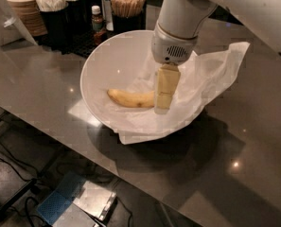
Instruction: Pick banana from white bowl
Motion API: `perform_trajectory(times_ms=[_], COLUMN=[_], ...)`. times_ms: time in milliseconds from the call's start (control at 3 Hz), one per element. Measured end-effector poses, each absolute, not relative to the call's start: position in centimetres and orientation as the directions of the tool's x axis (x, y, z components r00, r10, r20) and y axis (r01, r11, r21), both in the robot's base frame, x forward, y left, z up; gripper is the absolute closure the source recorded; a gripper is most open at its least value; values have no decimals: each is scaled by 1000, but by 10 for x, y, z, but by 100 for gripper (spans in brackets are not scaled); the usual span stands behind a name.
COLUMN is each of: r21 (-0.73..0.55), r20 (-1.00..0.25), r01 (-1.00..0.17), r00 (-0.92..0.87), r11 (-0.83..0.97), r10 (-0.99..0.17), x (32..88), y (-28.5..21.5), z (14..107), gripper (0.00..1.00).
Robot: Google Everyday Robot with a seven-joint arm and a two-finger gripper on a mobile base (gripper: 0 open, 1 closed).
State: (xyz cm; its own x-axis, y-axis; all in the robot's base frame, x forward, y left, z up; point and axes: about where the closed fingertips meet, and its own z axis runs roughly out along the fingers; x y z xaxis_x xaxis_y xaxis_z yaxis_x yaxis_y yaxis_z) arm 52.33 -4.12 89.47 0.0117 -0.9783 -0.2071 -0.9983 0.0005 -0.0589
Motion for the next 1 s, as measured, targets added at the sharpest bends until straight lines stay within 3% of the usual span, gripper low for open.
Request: perform_trajectory(times_ms=[333, 667, 1000], r21=[-59, -59, -60], r20=[-207, -207, -208], r01=[-998, -998, -998], r00=[12, 12, 41], r11=[0, 0, -29], r10=[-978, -978, -977], x=[523, 523, 527], y=[-41, -41, -35], z=[895, 895, 891], gripper=[7, 23, 21])
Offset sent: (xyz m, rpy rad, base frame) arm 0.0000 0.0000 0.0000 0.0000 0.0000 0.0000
